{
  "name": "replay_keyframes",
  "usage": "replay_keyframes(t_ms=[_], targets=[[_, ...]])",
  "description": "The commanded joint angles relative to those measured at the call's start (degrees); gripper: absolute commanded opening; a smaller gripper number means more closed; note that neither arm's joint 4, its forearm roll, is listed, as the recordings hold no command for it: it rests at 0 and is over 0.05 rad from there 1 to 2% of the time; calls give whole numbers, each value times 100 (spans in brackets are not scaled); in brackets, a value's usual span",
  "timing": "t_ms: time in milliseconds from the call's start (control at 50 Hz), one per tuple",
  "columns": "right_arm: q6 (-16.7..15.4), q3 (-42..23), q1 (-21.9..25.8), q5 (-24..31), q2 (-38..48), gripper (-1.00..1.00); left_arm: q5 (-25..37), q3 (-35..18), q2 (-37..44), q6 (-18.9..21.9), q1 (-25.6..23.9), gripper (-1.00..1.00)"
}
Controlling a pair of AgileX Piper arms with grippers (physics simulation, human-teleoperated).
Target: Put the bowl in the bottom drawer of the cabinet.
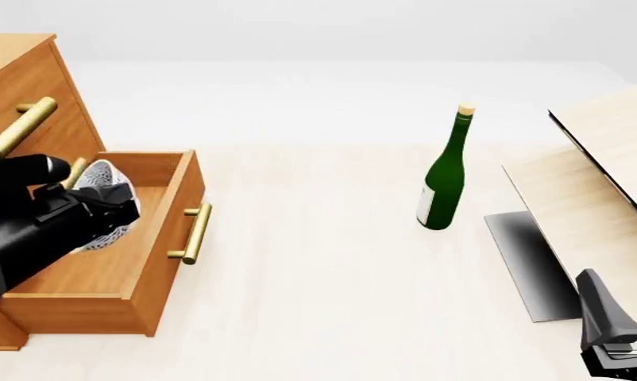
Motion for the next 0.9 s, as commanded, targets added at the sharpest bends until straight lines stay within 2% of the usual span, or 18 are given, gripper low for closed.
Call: replay_keyframes(t_ms=[20, 120, 180, 220, 360, 380, 440, 480, 520, 560, 620, 900], targets=[[0, 0, 0, 0, 1, 100, -190, -14, 251, -108, -31, -100], [0, 0, 0, 0, 0, 100, -396, 22, 483, -176, -14, -100], [-1, 0, -1, 0, 1, 100, 46, -281, 353, -168, 3, -100], [0, 0, 0, 0, -1, 100, -326, -69, 508, -156, 43, -100], [0, 0, -2, 0, 0, 100, -652, 53, 740, -197, 137, -100], [0, 0, -1, 0, -1, 100, -347, -114, 602, -206, 153, -100], [1, 0, -2, 0, -2, 100, -224, -173, 549, -210, 180, -100], [0, 0, 0, 0, -2, 100, -248, -167, 572, -216, 203, -100], [0, 0, 0, 0, -1, 100, -585, 48, 698, -206, 233, -100], [0, 0, 0, 0, 0, 100, -310, -92, 559, -213, 269, -100], [0, 0, -1, 0, 0, 100, -267, -52, 498, -238, 322, -100], [0, 0, -1, 0, 0, 100, -608, 250, 613, -324, 431, -100]])
